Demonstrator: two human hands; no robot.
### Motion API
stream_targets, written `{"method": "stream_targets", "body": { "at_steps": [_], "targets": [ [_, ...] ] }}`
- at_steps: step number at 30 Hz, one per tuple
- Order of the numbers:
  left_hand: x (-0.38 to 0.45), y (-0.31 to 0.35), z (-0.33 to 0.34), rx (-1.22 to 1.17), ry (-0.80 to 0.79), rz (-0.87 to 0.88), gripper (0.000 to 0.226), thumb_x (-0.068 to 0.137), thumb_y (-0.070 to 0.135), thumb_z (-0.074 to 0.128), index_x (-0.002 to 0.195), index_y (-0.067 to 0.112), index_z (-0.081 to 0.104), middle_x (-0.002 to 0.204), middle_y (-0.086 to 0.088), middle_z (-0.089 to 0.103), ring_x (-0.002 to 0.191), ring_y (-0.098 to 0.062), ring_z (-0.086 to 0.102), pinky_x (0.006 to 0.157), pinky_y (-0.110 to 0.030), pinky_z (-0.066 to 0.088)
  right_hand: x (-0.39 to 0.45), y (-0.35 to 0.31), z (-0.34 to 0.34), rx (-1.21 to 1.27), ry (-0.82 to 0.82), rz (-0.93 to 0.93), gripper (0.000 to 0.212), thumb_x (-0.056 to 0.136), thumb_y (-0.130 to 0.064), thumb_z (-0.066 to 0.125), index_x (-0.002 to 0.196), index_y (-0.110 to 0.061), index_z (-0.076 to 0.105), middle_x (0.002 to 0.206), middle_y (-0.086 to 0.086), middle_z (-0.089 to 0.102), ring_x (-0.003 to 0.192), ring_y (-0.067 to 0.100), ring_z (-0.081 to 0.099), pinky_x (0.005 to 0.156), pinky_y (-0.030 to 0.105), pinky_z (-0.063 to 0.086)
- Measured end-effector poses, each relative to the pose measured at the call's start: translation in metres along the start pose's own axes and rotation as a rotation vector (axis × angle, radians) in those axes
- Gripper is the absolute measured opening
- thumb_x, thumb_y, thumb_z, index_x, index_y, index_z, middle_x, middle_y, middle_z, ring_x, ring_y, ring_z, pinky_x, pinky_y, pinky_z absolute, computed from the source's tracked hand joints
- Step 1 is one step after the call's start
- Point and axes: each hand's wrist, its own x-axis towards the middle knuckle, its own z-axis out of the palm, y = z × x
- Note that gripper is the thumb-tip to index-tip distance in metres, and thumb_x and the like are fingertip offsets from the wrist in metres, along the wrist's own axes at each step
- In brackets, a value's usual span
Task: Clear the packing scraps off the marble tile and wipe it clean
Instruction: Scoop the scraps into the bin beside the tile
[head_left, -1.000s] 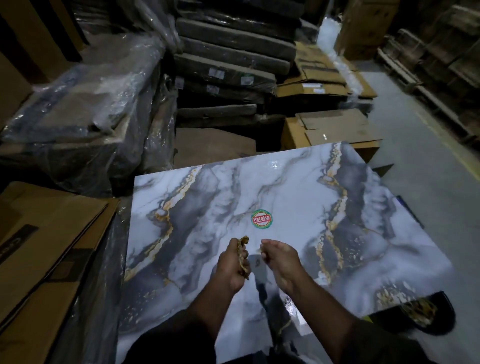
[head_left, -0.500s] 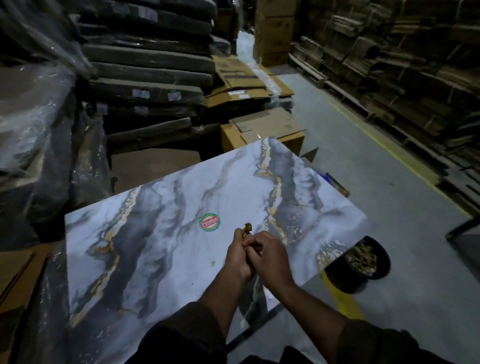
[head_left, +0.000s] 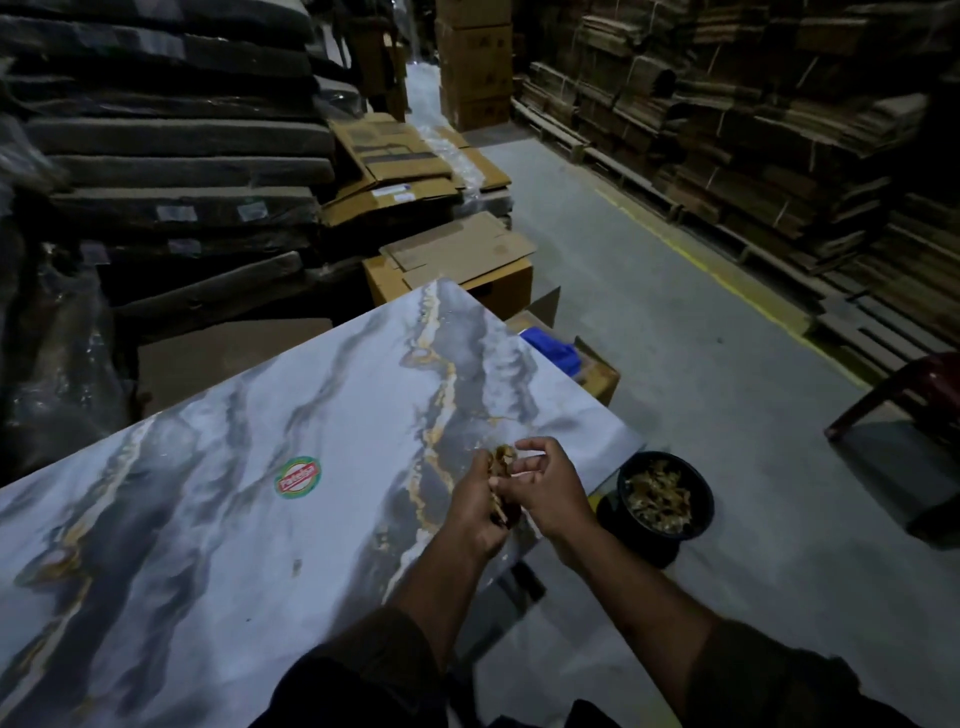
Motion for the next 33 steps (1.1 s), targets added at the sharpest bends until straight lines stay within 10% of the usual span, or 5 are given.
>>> {"method": "stream_targets", "body": {
  "at_steps": [8, 12, 22, 33],
  "targets": [
    [0.036, -0.039, 0.066, 0.124, -0.038, 0.009, 0.040, 0.106, 0.038, 0.043, 0.103, 0.007, 0.068, 0.097, -0.016, 0.076, 0.083, -0.027, 0.076, 0.064, -0.034, 0.063, 0.033, -0.010, -0.084, -0.229, -0.062, -0.079, 0.043, 0.080, -0.007, 0.080, 0.118, -0.025, 0.068, 0.110, 0.005, 0.068, 0.089, 0.020, 0.068, 0.071, 0.024, 0.058],
    [0.069, -0.051, 0.097, 0.225, 0.047, 0.044, 0.026, 0.104, 0.028, 0.050, 0.100, 0.007, 0.064, 0.096, -0.018, 0.071, 0.083, -0.030, 0.074, 0.058, -0.034, 0.059, 0.048, -0.007, -0.111, -0.319, 0.064, -0.128, 0.028, 0.086, -0.008, 0.074, 0.104, -0.027, 0.068, 0.109, 0.002, 0.060, 0.078, 0.010, 0.063, 0.063, 0.009, 0.048],
    [0.175, -0.122, 0.193, 0.713, 0.062, 0.024, 0.031, 0.097, 0.027, 0.054, 0.069, 0.017, 0.063, 0.072, -0.009, 0.066, 0.078, -0.028, 0.064, 0.067, -0.034, 0.048, 0.100, 0.019, -0.208, -0.528, 0.452, 0.005, 0.024, 0.096, -0.008, 0.054, 0.115, -0.015, 0.067, 0.115, 0.003, 0.058, 0.097, 0.015, 0.054, 0.083, 0.028, 0.043],
    [0.320, -0.231, 0.250, 0.660, 0.111, -0.271, 0.048, 0.106, 0.044, 0.043, 0.120, 0.005, 0.066, 0.119, -0.021, 0.069, 0.107, -0.037, 0.066, 0.086, -0.045, 0.058, 0.202, 0.105, -0.341, -0.311, 0.440, 0.302, 0.026, 0.102, -0.008, 0.050, 0.120, -0.017, 0.066, 0.118, 0.005, 0.067, 0.109, 0.025, 0.062, 0.092, 0.037, 0.053]
  ]
}}
